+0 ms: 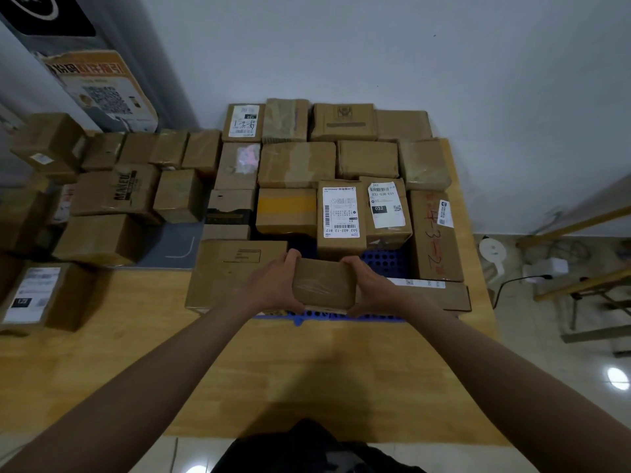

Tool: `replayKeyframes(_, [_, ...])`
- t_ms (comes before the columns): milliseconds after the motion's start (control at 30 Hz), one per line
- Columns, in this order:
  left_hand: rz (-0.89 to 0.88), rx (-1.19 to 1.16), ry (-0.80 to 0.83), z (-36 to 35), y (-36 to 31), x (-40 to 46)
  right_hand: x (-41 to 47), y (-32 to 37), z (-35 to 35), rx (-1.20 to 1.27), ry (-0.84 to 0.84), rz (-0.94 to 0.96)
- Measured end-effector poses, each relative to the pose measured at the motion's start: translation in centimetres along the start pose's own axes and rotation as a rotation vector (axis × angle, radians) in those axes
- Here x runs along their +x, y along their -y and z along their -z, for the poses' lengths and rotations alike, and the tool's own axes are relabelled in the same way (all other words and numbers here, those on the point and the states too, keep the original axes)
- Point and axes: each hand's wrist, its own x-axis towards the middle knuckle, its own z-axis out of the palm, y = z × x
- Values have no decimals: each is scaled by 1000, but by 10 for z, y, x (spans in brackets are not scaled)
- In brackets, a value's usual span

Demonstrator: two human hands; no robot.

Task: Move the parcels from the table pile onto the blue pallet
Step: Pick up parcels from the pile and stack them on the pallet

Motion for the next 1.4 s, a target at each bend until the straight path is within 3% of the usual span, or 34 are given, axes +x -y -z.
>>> replayKeyframes(200, [-12, 90, 14, 4, 3, 6, 7, -1, 0, -48, 26, 2])
replayKeyframes(833, [9, 640, -87, -26, -5, 25, 13, 11, -25, -448, -110, -135])
replayKeyframes(1200, [26, 737, 13, -15, -17, 24, 13, 21, -25, -486, -61, -179])
replayKeyframes(1400, [53, 682, 63, 7, -33, 12, 3, 31, -9, -425, -60, -162])
